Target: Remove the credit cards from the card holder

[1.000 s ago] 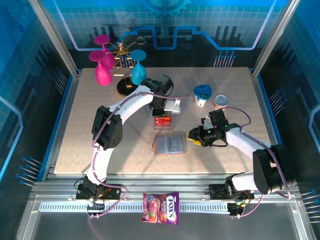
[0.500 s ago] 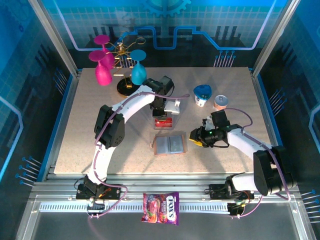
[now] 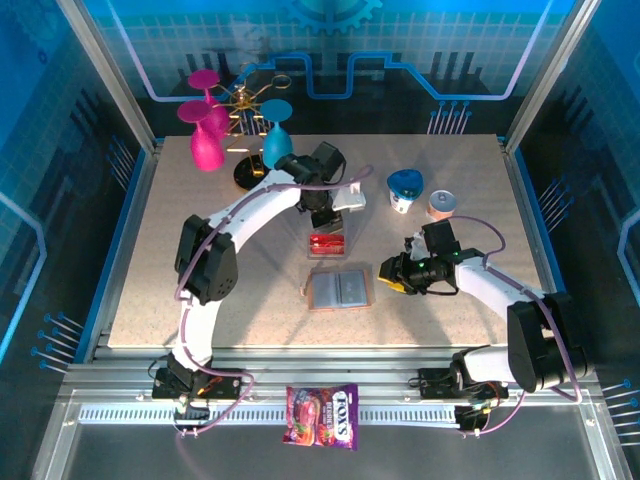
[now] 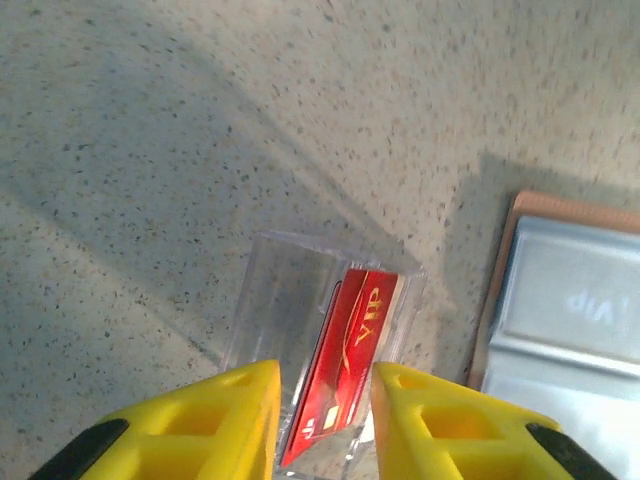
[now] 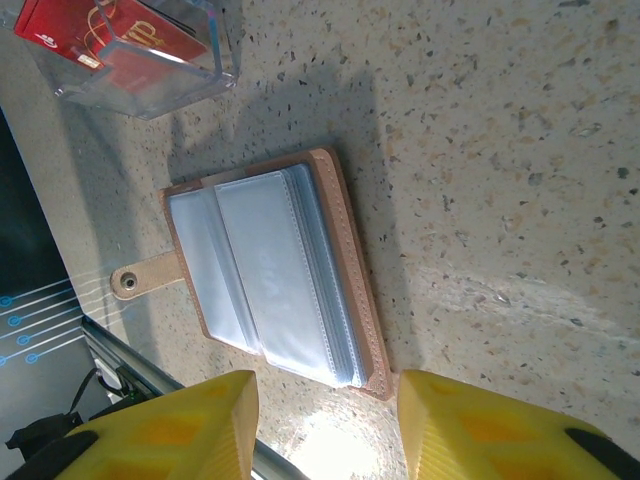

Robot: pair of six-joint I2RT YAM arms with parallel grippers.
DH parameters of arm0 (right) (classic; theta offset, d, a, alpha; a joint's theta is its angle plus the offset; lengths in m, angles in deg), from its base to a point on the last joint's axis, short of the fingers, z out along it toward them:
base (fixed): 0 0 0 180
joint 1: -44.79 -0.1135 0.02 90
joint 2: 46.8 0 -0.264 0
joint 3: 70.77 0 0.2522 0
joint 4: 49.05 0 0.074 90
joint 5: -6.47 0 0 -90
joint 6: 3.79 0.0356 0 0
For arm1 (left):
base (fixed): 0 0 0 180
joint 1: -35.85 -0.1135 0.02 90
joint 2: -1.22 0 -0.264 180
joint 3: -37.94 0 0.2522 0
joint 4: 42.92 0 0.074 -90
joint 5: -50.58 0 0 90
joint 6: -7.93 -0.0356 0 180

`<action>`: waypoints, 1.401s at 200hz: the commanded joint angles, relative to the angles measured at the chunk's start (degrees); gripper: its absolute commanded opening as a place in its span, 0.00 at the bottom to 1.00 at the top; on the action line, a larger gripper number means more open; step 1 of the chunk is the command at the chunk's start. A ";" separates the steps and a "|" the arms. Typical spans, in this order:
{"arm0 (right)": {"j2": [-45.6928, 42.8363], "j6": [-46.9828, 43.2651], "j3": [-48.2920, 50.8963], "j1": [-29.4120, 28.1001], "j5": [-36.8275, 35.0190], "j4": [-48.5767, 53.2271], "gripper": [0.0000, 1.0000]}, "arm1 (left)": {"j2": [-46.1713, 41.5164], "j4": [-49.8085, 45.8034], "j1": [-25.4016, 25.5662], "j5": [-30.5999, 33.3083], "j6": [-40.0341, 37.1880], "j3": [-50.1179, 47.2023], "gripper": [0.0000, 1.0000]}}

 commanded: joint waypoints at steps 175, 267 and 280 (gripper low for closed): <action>5.82 -0.95 -5.14 -3.60 1.33 -0.29 0.42 | -12.59 30.14 7.05 -14.85 84.59 -35.59 0.39; 4.55 -1.00 -5.13 -3.66 1.08 0.56 0.42 | -8.17 33.18 10.93 -16.49 92.48 -39.36 0.41; 4.42 -0.91 -5.13 -3.69 0.91 0.53 0.42 | -7.81 33.29 11.15 -16.51 92.72 -39.78 0.41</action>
